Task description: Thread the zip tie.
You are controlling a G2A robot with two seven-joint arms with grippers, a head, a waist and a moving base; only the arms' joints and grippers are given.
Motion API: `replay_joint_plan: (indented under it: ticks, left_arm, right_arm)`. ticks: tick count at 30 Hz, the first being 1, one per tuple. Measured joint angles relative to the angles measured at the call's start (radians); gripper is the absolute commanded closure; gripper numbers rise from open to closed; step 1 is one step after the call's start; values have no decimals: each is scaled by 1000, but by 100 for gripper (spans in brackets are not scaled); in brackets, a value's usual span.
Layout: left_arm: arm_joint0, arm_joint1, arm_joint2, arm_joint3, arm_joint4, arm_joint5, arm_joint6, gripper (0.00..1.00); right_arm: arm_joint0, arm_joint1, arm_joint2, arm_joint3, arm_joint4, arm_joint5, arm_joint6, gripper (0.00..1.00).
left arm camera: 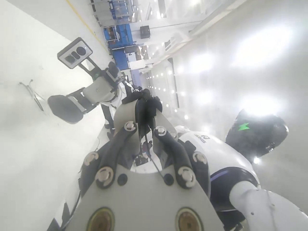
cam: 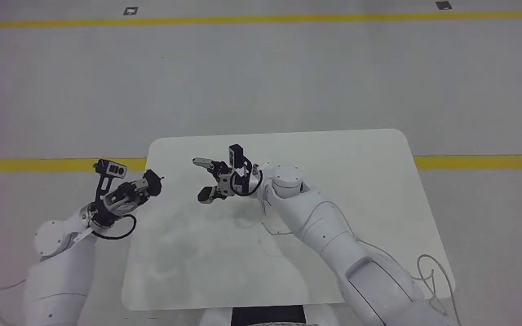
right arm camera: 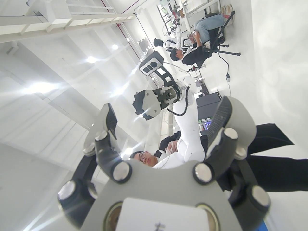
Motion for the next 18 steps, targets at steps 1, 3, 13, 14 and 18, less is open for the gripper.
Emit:
replay_joint_plan:
  ticks: [1,3,13,14,18]
  left_arm:
    - [2,-3,-8,-9,9,0,0,100]
    - [6,-10,-25,-26,27,0,0,100]
    - [9,-42,-65,-39,76,0,1,100]
    - [9,-42,-65,-39,76,0,1,100]
    - [9,-42,-65,-39,76,0,0,100]
  right_arm:
    - [0,0,0,0,0,0,0,0]
    - [0,0,0,0,0,0,0,0]
    - [0,0,0,0,0,0,0,0]
    - [0,0,0,0,0,0,0,0]
    - [12,11,-17,-40,-77,9,-63,0]
